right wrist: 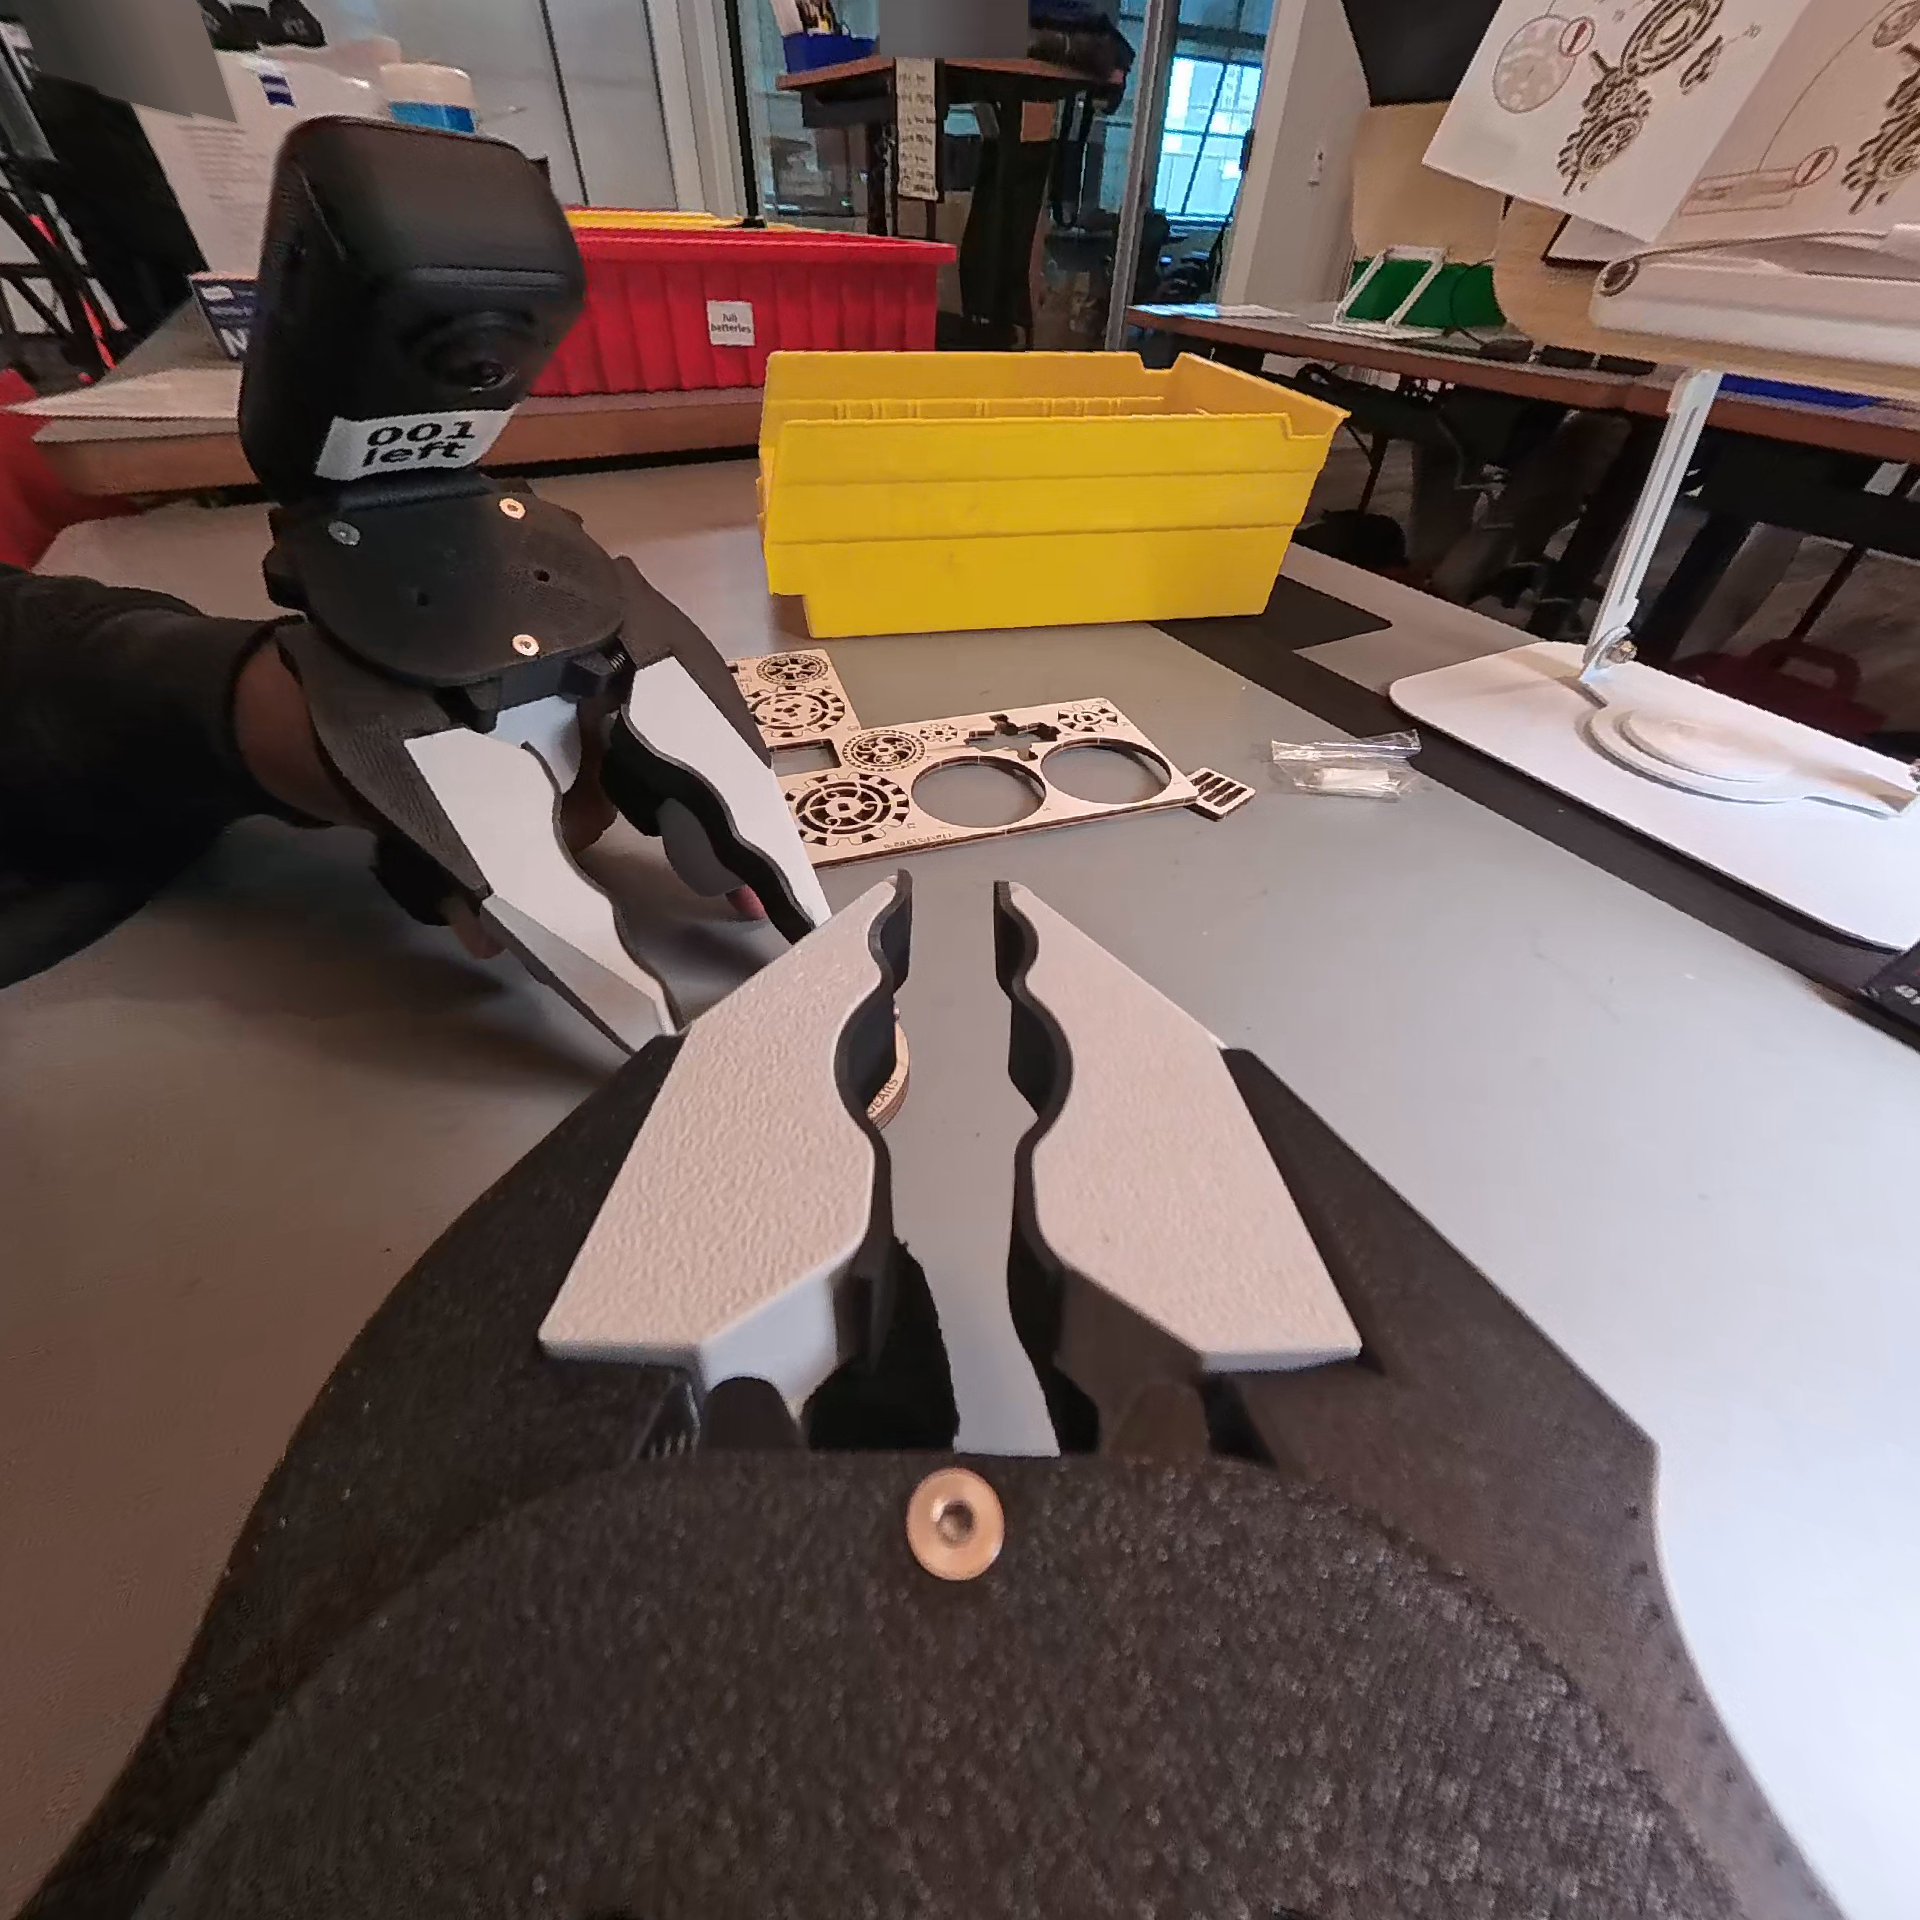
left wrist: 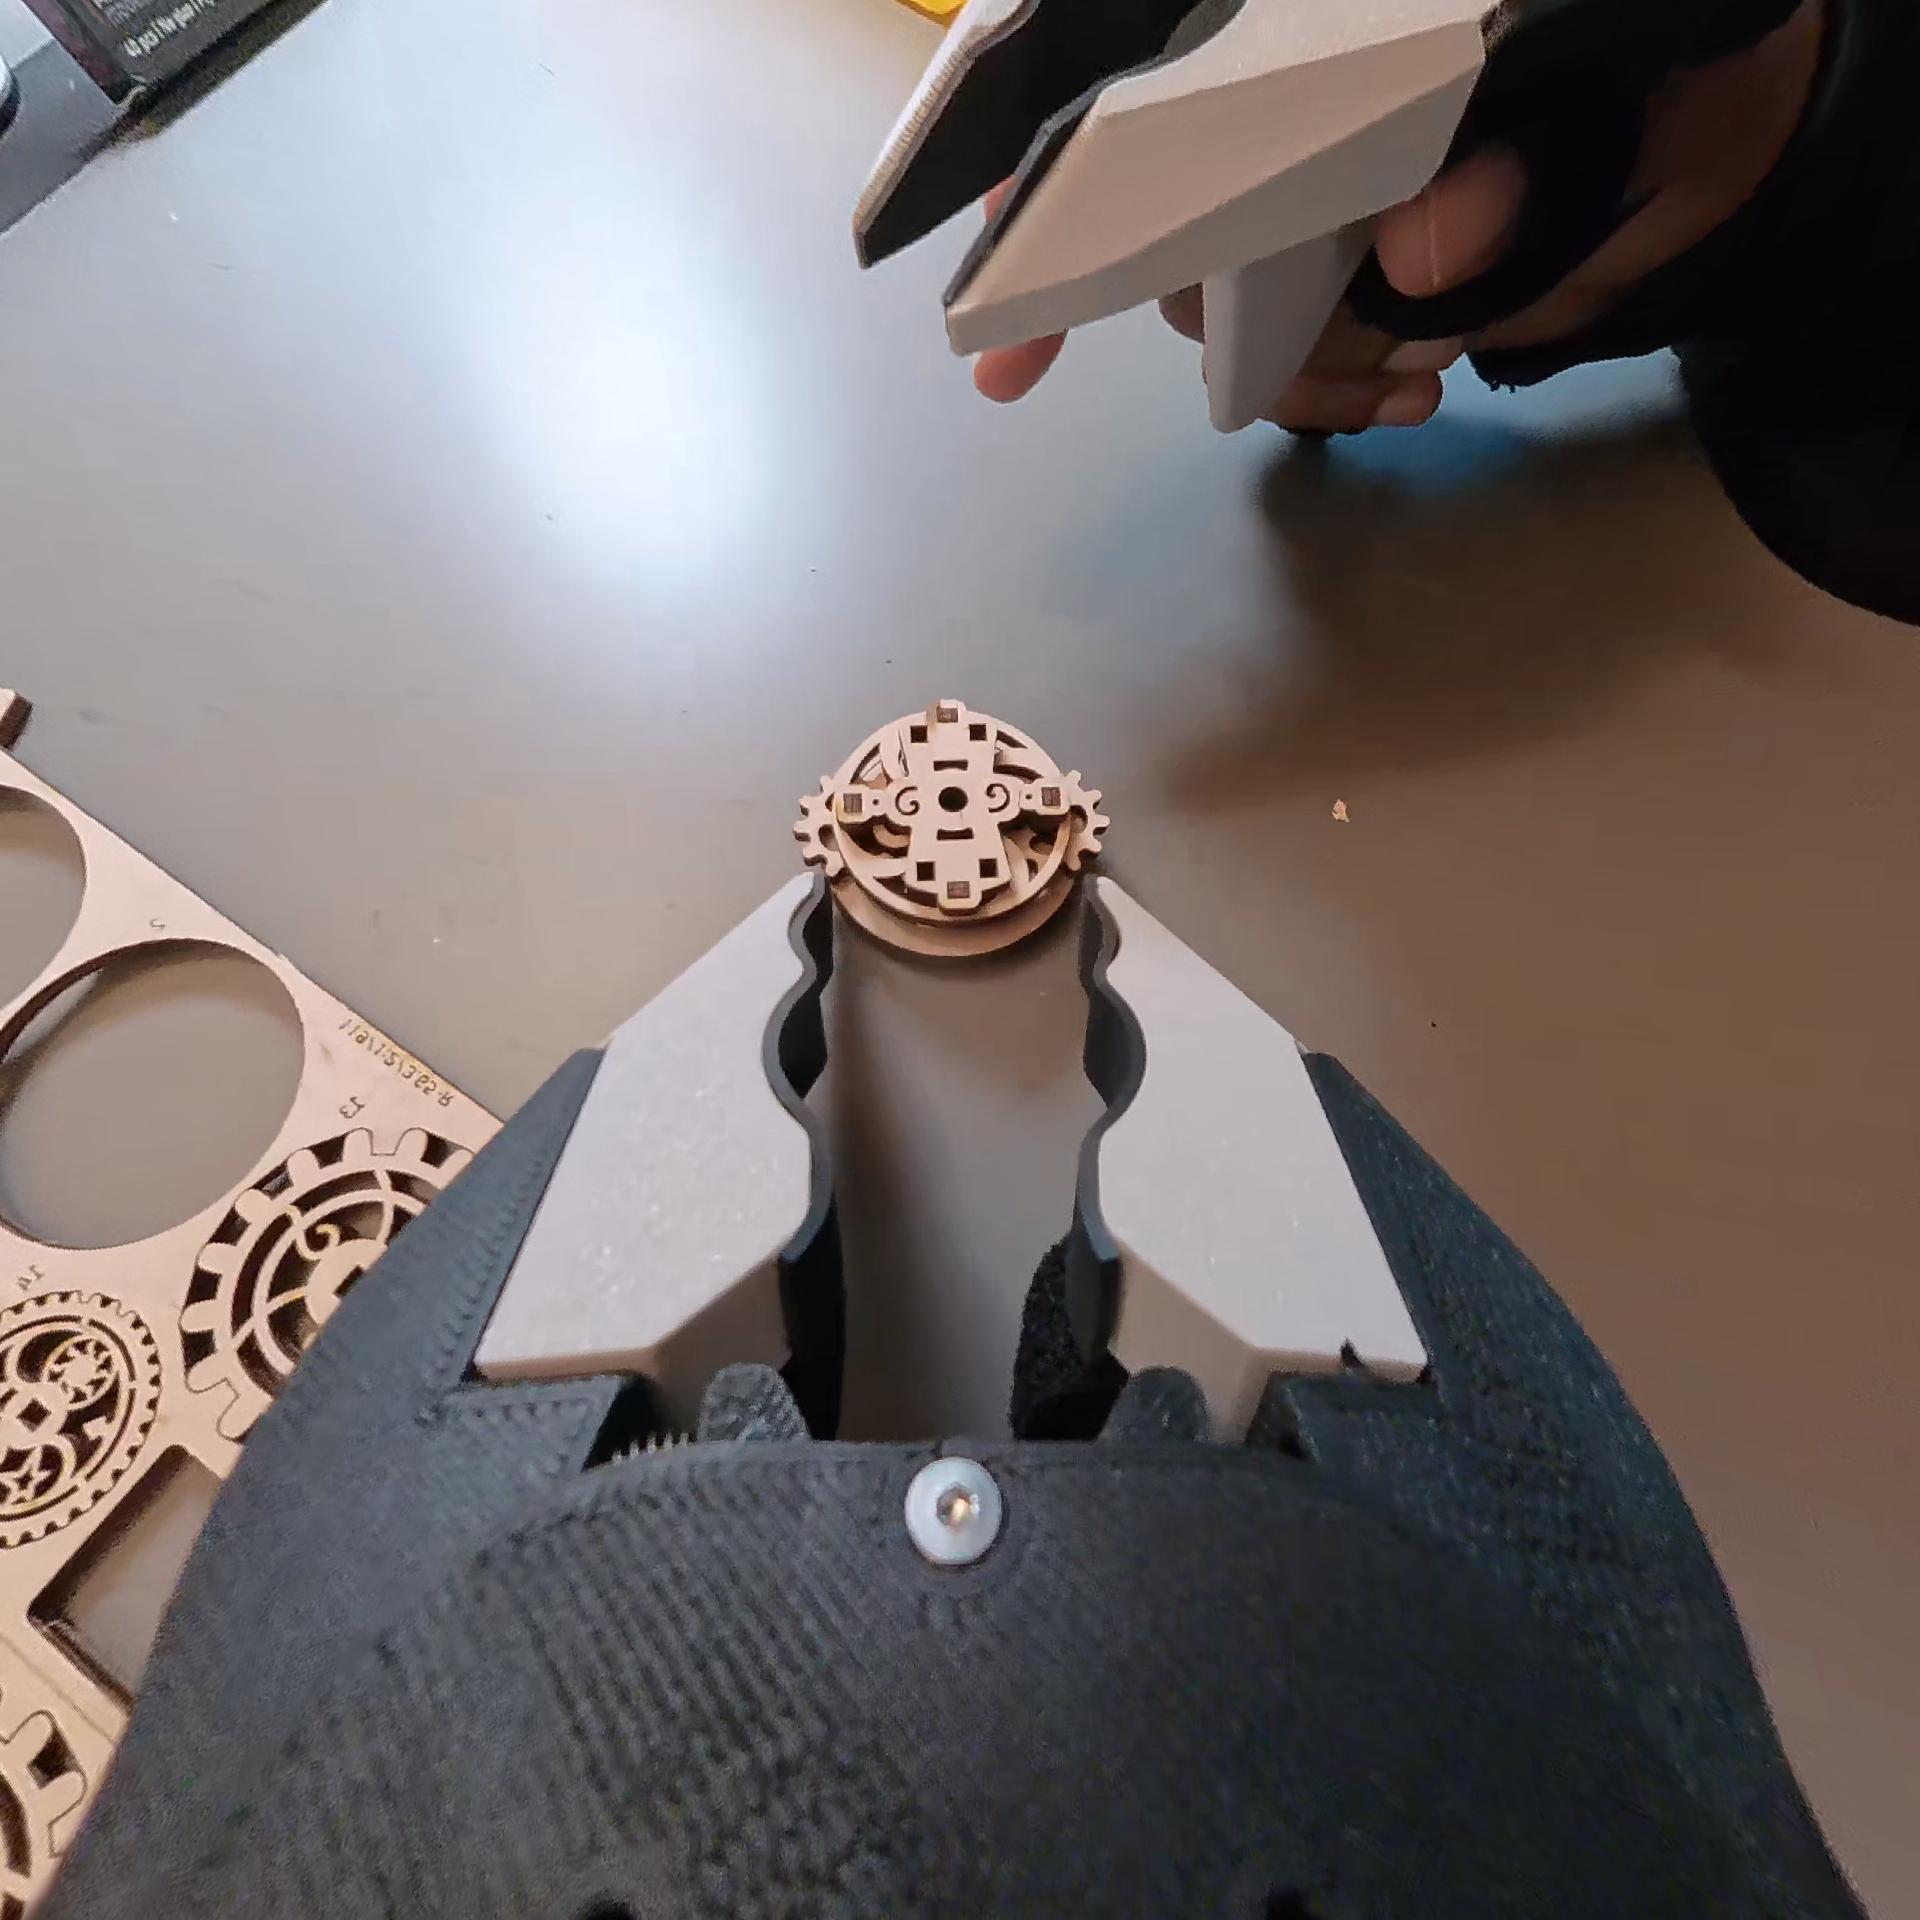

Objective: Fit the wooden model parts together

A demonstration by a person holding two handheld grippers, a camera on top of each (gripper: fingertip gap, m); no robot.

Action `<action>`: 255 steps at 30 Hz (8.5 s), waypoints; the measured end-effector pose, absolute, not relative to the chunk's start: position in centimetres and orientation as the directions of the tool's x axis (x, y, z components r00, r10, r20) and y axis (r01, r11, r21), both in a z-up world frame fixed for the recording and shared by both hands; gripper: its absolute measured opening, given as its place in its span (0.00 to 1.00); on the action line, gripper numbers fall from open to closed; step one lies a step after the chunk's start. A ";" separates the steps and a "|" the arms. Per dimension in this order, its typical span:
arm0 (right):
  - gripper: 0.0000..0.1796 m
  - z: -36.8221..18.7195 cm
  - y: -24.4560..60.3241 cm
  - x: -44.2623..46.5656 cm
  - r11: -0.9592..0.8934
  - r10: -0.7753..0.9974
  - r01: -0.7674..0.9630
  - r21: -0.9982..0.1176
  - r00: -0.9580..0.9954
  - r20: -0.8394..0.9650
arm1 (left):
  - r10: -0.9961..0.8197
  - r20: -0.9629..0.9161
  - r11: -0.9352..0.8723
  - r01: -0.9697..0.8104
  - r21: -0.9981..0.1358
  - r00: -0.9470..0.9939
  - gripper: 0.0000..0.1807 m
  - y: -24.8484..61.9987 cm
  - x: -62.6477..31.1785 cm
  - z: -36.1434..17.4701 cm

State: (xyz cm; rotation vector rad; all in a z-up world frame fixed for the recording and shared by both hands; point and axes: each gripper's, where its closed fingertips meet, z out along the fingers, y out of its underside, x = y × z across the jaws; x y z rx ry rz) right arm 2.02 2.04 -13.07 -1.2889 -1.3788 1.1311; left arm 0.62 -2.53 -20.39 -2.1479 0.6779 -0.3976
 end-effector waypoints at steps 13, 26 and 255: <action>0.07 -13.1 1.9 2.1 0.031 0.999 0.169 -0.985 -0.049 0.023 | -0.587 0.022 -0.480 -0.327 -0.814 0.809 0.26 -2.5 0.4 -19.9; 0.07 -13.0 1.9 2.3 0.030 0.999 0.167 -0.985 -0.042 0.024 | -0.600 -0.018 -0.442 -0.350 -0.826 0.800 0.30 -2.6 0.6 -19.5; 0.04 -11.9 2.9 2.5 0.034 0.999 0.088 -0.996 0.013 0.035 | -0.280 0.061 -0.050 0.048 -0.998 0.958 0.27 -1.3 -7.9 -9.6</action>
